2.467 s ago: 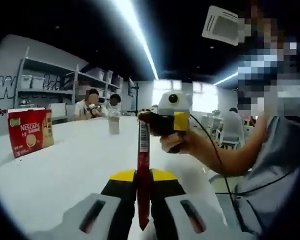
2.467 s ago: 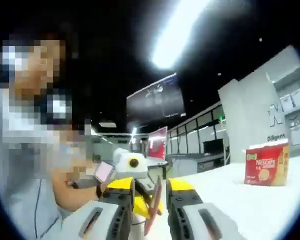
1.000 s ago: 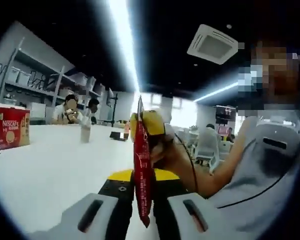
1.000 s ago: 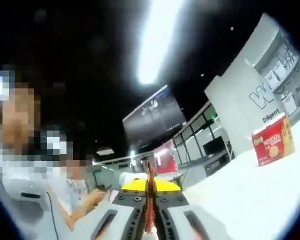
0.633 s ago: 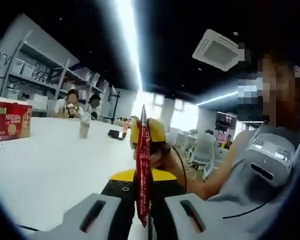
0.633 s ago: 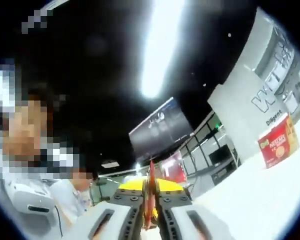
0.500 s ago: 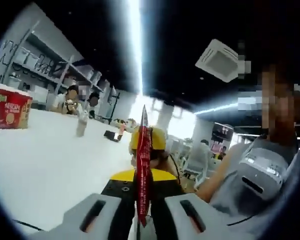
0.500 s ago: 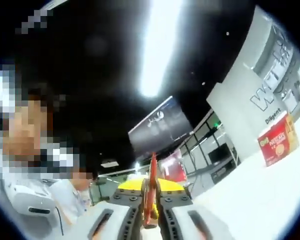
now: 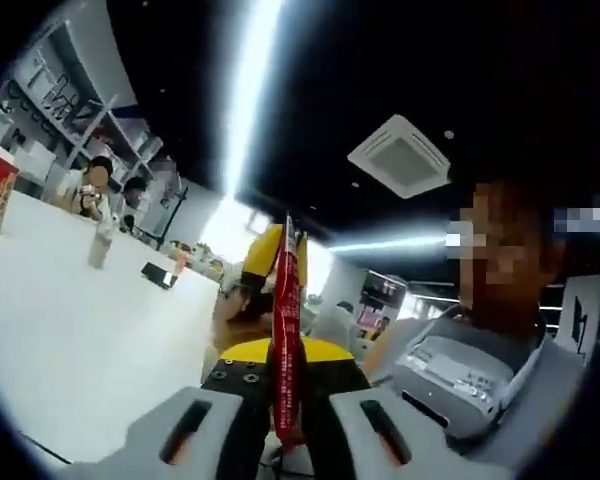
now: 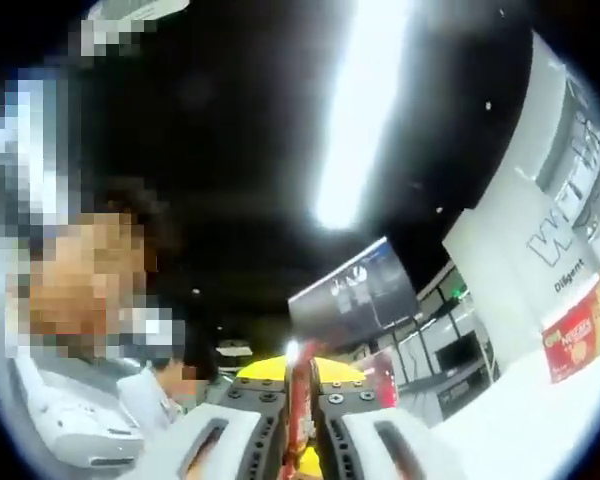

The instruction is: Tear open the coffee pouch, take out the coffee, and pour the coffee from the pouch into the cup

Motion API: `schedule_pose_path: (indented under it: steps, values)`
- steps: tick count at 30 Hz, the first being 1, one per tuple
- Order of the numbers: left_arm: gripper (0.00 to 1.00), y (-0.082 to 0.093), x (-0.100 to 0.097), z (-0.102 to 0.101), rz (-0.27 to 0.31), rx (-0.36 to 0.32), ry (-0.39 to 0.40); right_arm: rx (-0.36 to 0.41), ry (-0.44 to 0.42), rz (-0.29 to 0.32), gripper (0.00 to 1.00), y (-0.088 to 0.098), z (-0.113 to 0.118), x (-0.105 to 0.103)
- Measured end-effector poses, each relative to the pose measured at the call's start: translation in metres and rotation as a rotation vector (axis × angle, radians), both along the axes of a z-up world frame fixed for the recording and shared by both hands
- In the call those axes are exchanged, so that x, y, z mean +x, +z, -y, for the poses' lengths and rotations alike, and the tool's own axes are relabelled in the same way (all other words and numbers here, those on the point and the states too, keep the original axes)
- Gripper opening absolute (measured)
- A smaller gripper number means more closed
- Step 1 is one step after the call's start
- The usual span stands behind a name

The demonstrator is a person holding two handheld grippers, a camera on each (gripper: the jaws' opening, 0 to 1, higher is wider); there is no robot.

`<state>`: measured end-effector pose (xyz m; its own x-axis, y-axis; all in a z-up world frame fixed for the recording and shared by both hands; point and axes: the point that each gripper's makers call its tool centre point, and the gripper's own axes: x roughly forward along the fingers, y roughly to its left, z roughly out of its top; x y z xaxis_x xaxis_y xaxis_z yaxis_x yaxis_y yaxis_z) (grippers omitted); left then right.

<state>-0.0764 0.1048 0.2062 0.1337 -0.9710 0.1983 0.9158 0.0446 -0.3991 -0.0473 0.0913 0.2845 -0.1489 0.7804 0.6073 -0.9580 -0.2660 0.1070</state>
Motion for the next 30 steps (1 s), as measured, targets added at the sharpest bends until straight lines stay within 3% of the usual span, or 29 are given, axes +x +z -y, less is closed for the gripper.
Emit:
schedule_pose_path:
  steps: [7, 9, 12, 13, 14, 19, 26, 28, 30]
  values:
    - [0.11, -0.001, -0.001, 0.001, 0.006, -0.005, 0.003, -0.007, -0.018, 0.012, 0.06, -0.001, -0.001, -0.001]
    - [0.12, -0.003, 0.017, -0.002, 0.135, 0.046, 0.146, -0.022, -0.092, 0.009, 0.03, -0.003, -0.001, 0.010]
    - [0.15, -0.011, 0.046, -0.010, 0.405, 0.239, 0.407, -0.100, -0.283, 0.067, 0.02, -0.011, -0.003, 0.028]
    - [0.16, -0.010, 0.053, -0.013, 0.476, 0.284, 0.467, -0.124, -0.340, 0.089, 0.02, -0.013, -0.003, 0.032]
    - [0.17, -0.003, 0.063, -0.019, 0.553, 0.319, 0.585, -0.137, -0.390, 0.106, 0.02, -0.014, -0.005, 0.035]
    - [0.19, 0.015, 0.071, -0.018, 0.604, 0.330, 0.734, -0.128, -0.463, 0.120, 0.01, -0.013, -0.009, 0.037]
    - [0.18, 0.014, 0.089, -0.019, 0.801, 0.608, 1.023, -0.107, -0.450, 0.067, 0.01, -0.015, -0.012, 0.041]
    - [0.15, 0.015, 0.090, -0.018, 0.828, 0.636, 1.073, -0.109, -0.444, 0.067, 0.01, -0.016, -0.014, 0.039]
    - [0.12, 0.012, 0.089, -0.013, 0.830, 0.642, 1.069, -0.109, -0.439, 0.073, 0.02, -0.016, -0.015, 0.037]
